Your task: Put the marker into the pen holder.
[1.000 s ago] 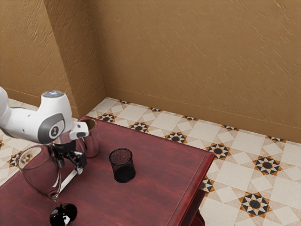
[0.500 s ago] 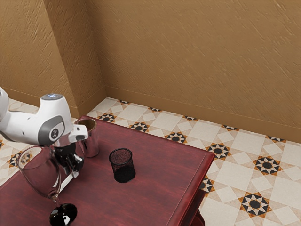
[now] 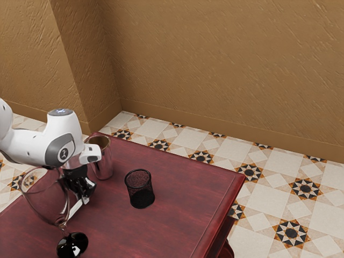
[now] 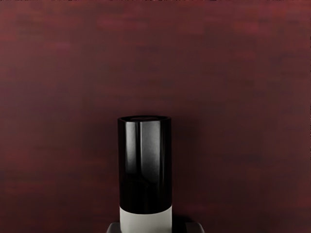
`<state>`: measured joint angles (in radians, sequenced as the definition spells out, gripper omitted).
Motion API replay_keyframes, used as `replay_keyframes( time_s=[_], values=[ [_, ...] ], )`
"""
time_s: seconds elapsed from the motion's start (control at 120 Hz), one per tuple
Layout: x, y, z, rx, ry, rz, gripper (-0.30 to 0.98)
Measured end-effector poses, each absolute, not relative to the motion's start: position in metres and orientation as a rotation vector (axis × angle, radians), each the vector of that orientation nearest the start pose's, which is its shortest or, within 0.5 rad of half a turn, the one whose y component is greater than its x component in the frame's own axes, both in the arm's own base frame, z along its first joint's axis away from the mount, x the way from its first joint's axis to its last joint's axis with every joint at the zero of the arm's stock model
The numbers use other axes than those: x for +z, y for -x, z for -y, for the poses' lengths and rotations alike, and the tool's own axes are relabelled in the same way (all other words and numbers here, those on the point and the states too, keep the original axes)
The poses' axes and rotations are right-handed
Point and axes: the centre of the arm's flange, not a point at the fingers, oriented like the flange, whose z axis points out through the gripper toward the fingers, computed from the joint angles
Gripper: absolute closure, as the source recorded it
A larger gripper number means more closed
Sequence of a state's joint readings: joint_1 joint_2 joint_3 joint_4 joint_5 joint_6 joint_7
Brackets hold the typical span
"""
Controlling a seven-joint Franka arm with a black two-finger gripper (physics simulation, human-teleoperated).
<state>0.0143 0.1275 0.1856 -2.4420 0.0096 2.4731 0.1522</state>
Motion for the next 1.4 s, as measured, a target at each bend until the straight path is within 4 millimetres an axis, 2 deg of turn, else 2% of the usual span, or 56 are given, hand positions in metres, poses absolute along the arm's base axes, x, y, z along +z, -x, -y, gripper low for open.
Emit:
replay_keyframes(
  time_s=[0.333,0.6,0.783,0.95,1.1,1.242,1.4],
  values=[
    [0.252,-0.471,-0.09,0.124,3.122,0.031,0.7],
    [0.284,-0.493,-0.051,0.013,3.113,-0.096,0.73],
    [0.308,-0.51,-0.045,-0.066,3.105,-0.111,0.73],
    [0.322,-0.515,-0.032,-0.102,3.103,-0.141,0.74],
    [0.346,-0.527,-0.016,-0.165,3.097,-0.179,0.73],
    [0.388,-0.547,0.002,-0.254,3.084,-0.225,0.73],
    [0.425,-0.552,0.022,-0.323,3.075,-0.279,0.73]
  ],
)
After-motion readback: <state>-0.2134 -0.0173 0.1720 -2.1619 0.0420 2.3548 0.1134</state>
